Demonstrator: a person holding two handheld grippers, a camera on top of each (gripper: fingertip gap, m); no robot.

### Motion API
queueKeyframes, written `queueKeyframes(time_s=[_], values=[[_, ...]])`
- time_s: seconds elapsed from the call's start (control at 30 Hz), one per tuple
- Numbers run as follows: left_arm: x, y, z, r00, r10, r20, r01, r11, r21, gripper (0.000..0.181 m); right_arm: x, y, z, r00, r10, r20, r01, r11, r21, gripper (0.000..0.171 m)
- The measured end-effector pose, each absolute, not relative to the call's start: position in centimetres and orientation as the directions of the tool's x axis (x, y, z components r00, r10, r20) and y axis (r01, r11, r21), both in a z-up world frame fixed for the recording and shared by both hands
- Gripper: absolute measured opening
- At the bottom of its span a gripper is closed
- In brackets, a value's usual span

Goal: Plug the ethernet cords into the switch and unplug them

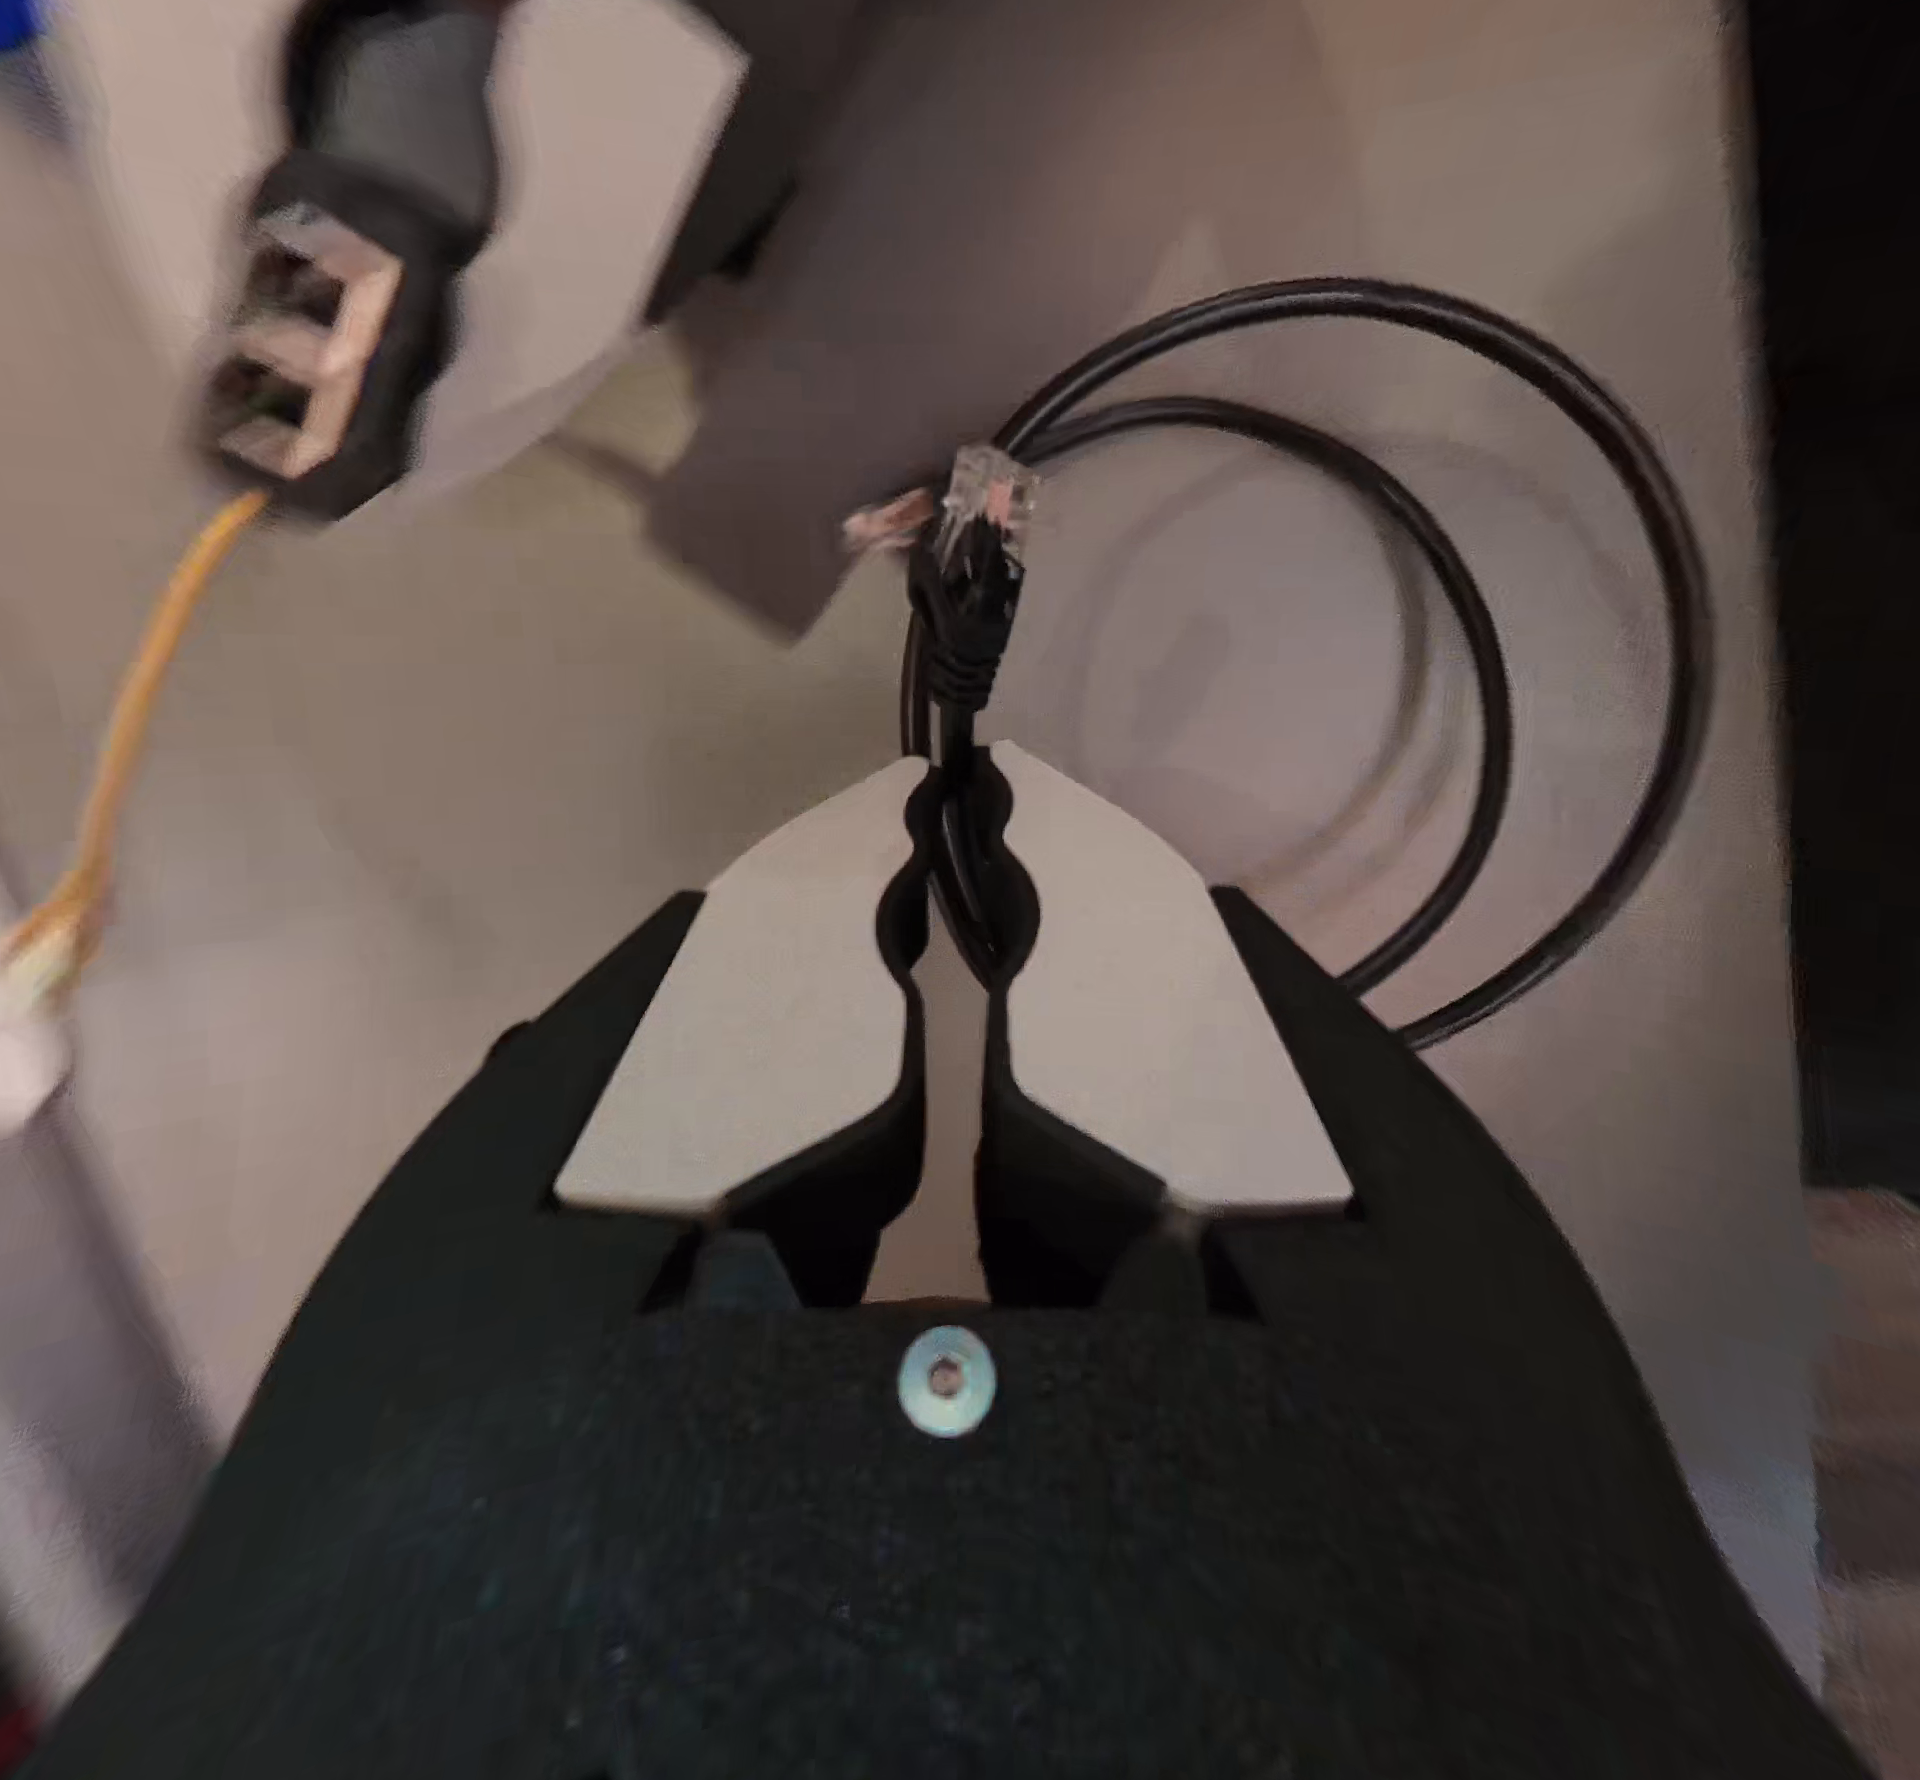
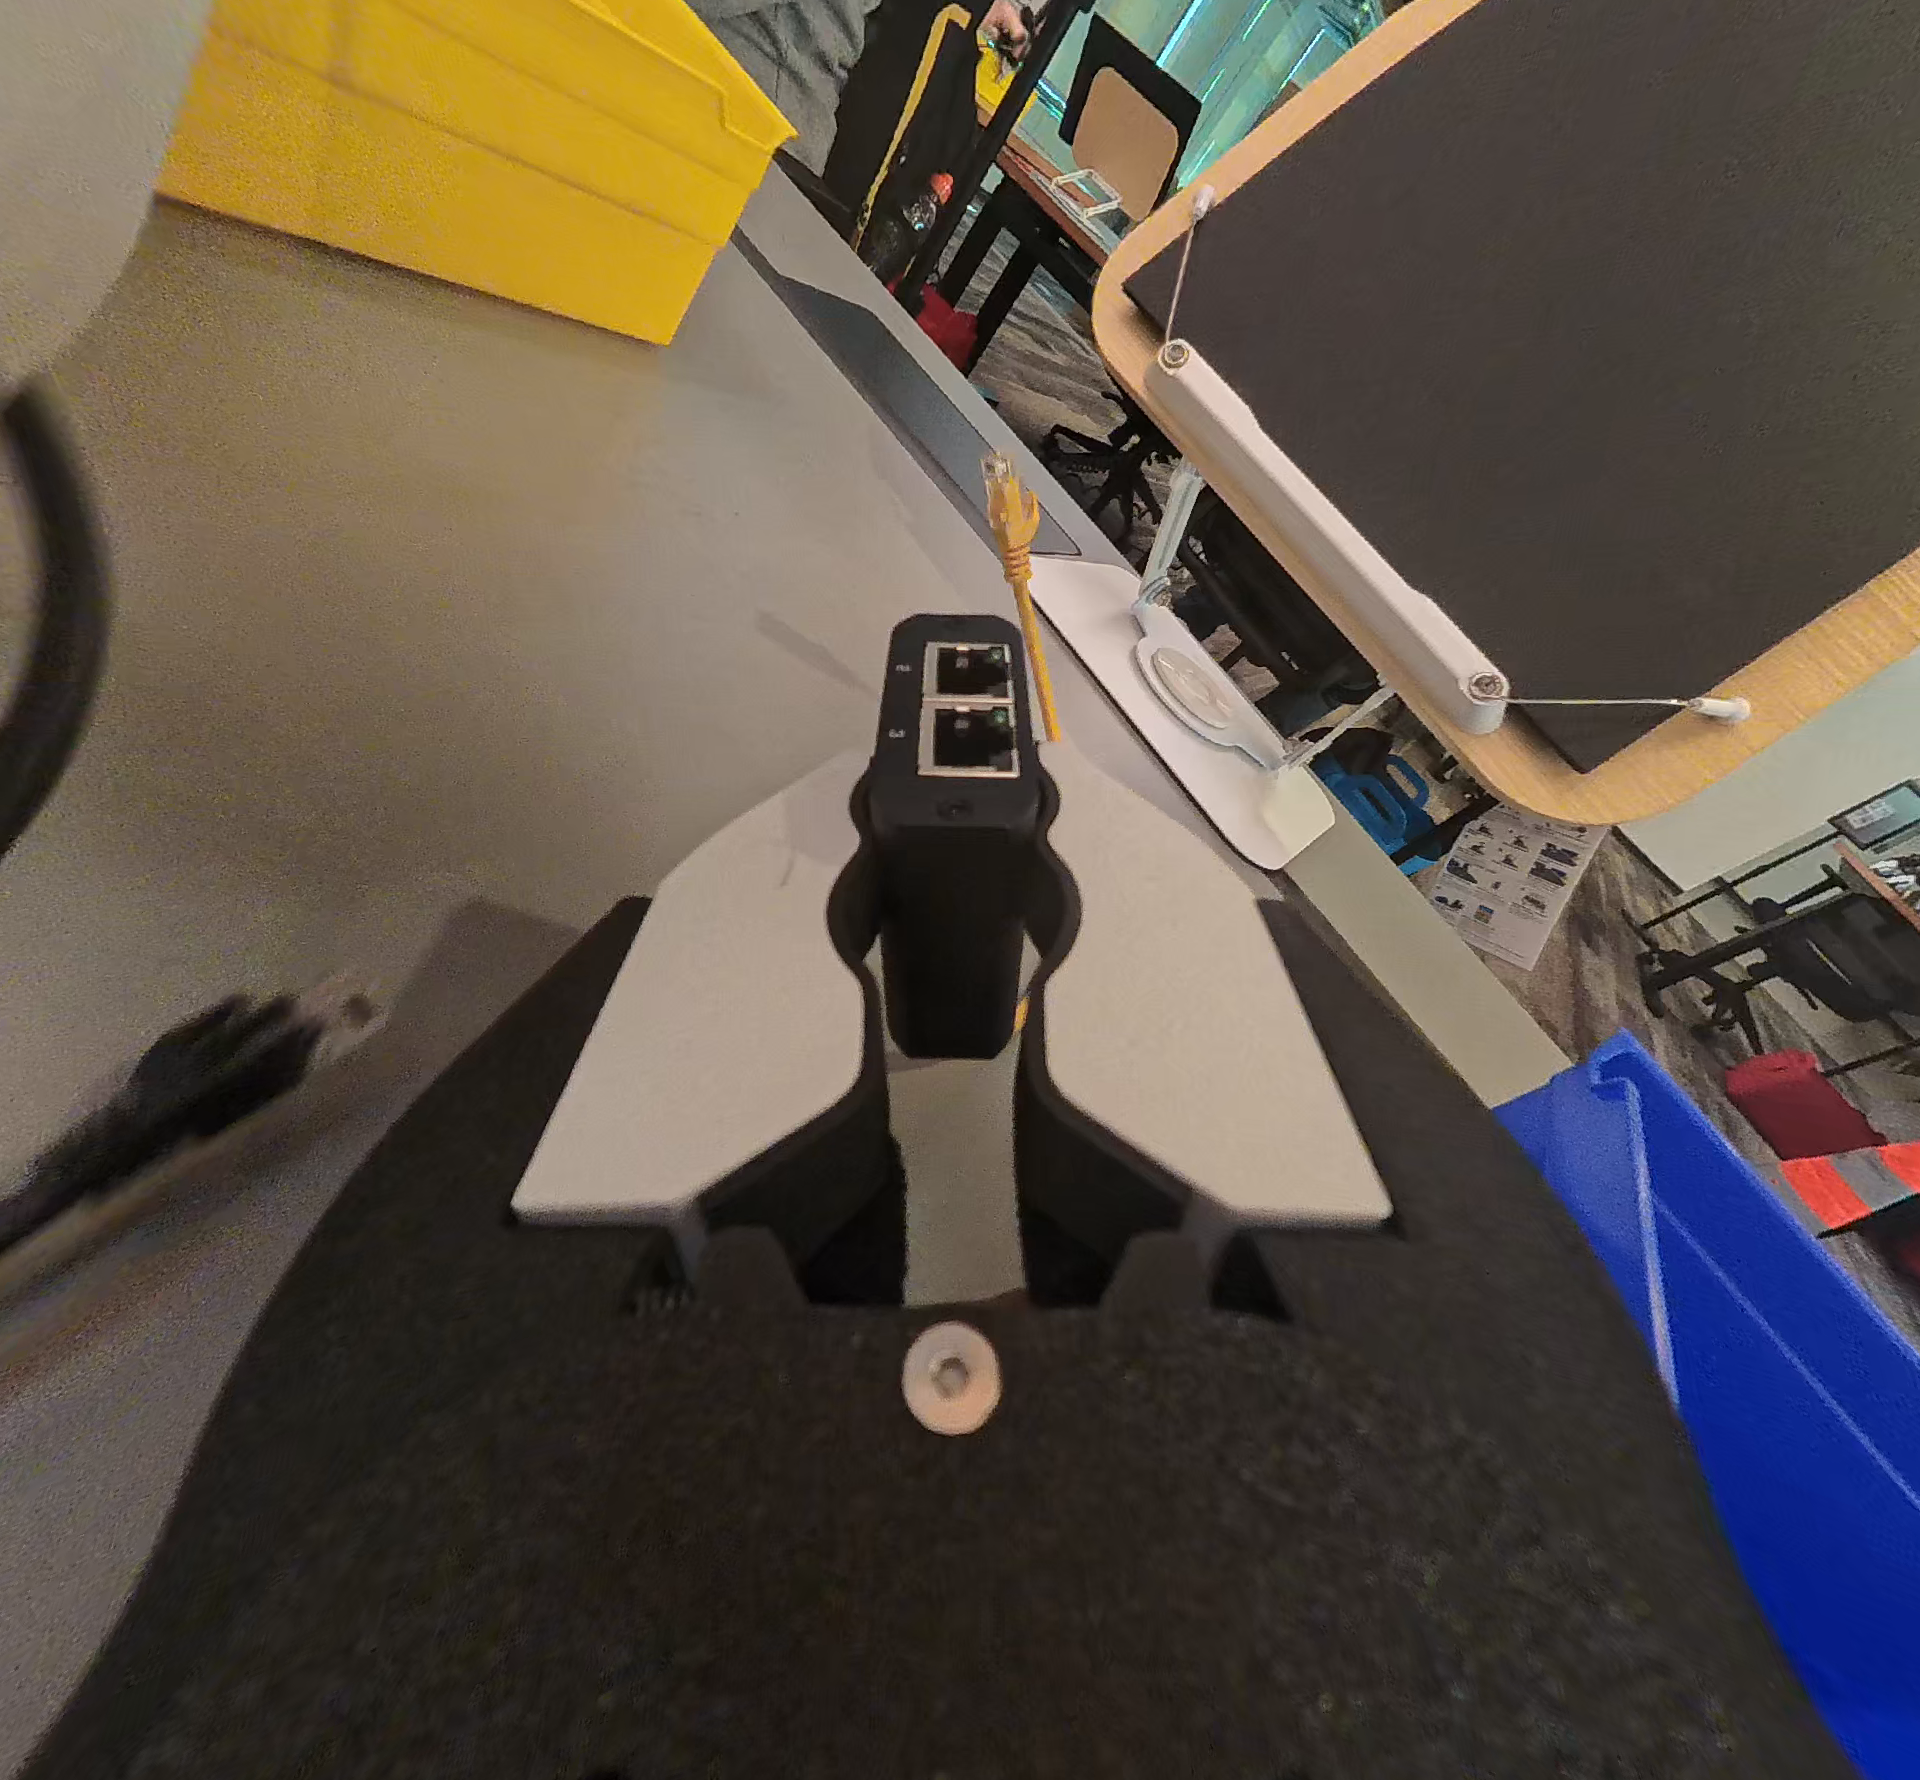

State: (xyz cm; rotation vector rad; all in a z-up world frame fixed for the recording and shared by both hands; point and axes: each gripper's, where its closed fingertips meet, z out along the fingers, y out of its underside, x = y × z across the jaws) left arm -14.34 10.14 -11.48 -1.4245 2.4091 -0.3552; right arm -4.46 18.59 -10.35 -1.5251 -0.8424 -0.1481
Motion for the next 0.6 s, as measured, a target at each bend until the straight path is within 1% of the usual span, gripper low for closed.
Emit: queueKeyframes(time_s=[0.07,0.1,0.13,0.17,0.2,0.27,0.33,0.37,0.47,0.57,0.6], values=[[-16.3,13.1,-9.4,-0.313,-0.872,-0.376,-0.871,0.422,-0.254,0.005,-4.5,18.5,-10.3,0.711,0.407,0.573,0.589,0.101,-0.802,0.024],[-17.5,14.6,-8.2,-0.21,-0.841,-0.498,-0.913,0.351,-0.209,0.005,-4.5,18.5,-10.4,0.707,0.404,0.58,0.595,0.102,-0.797,0.024],[-18.9,16.1,-6.8,-0.059,-0.792,-0.608,-0.955,0.222,-0.198,0.005,-4.6,18.5,-10.4,0.703,0.401,0.588,0.602,0.106,-0.792,0.024],[-20.4,16.9,-5.5,0.086,-0.725,-0.683,-0.97,0.096,-0.223,0.005,-4.7,18.5,-10.5,0.697,0.402,0.594,0.608,0.109,-0.787,0.024],[-21.3,16.7,-4.6,0.201,-0.683,-0.703,-0.957,0.017,-0.29,0.005,-4.7,18.5,-10.5,0.693,0.403,0.598,0.612,0.109,-0.783,0.024],[-22.1,15.0,-4.7,0.413,-0.674,-0.612,-0.879,-0.119,-0.462,0.005,-4.9,18.5,-10.6,0.688,0.404,0.603,0.617,0.111,-0.779,0.023],[-21.6,12.1,-7.5,0.557,-0.718,-0.416,-0.769,-0.257,-0.585,0.005,-5.0,18.4,-10.8,0.68,0.405,0.611,0.625,0.115,-0.772,0.024],[-21.2,10.7,-9.5,0.598,-0.737,-0.314,-0.723,-0.327,-0.608,0.005,-5.1,18.4,-10.8,0.677,0.406,0.613,0.628,0.116,-0.77,0.023],[-21.3,9.0,-13.5,0.7,-0.694,-0.166,-0.604,-0.453,-0.656,0.005,-5.2,18.3,-10.8,0.676,0.41,0.613,0.626,0.119,-0.77,0.024],[-19.7,6.6,-16.0,0.701,-0.697,0.152,-0.445,-0.593,-0.671,0.005,-5.2,18.3,-10.8,0.673,0.411,0.615,0.629,0.121,-0.768,0.023],[-19.4,6.3,-16.3,0.695,-0.688,0.209,-0.403,-0.614,-0.678,0.005,-5.3,18.3,-10.8,0.672,0.412,0.615,0.628,0.122,-0.769,0.024]])
